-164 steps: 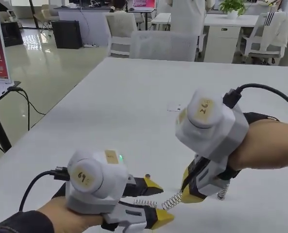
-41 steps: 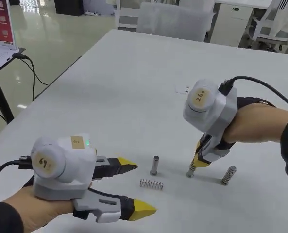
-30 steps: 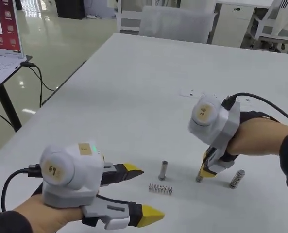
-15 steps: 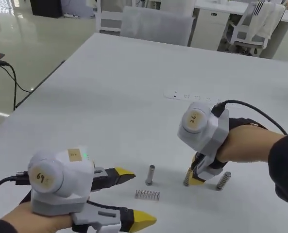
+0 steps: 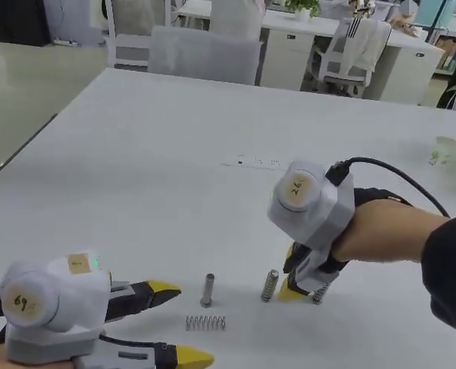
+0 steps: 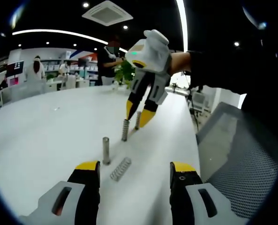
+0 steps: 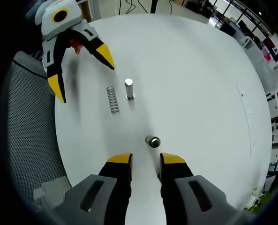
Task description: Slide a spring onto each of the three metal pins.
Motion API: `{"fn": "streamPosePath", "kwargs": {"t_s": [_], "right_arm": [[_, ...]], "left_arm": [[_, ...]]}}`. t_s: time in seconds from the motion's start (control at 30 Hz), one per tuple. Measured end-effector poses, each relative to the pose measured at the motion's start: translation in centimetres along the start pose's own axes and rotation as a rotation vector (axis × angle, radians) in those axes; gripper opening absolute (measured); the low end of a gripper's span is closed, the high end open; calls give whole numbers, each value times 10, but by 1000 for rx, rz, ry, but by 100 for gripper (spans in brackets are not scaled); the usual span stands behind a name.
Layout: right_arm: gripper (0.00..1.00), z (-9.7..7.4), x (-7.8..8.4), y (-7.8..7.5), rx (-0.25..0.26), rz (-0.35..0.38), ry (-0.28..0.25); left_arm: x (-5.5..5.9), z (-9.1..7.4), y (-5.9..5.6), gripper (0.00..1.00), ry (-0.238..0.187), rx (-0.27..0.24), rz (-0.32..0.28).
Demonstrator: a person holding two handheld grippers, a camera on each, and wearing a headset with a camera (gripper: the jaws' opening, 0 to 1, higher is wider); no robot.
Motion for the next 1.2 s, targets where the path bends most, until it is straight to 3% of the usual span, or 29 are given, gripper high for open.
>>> {"fn": "streamPosePath", "kwargs": {"t_s": [0.17, 0.37, 0.5, 0.7, 1.2], "right_arm": [[19, 1, -3, 24, -50, 6, -27], [18, 6, -25, 44, -95, -14, -83], [17, 18, -44, 52, -105, -71, -101], [15, 37, -53, 52, -107, -136, -82], [11, 56, -58, 50, -125, -191, -71]], "left_arm": [[4, 0, -1, 55, 1, -1, -1], [6, -3, -5, 54, 7, -5, 0], [7, -5, -5, 54, 4, -15, -2], [9, -7, -4, 54, 4, -30, -5], [10, -5, -1, 51, 4, -39, -13]]}}
Point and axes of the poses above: the centre of the closed fingertips' face, and the gripper's own axes: z roughly forward along the fingers, y roughly to its left, x roughly out of its underside, the point moved 7 cm from there along -z, roughly backward along the fingers, and after that the axes turned 6 degrees about x, right-handed, at the moved point
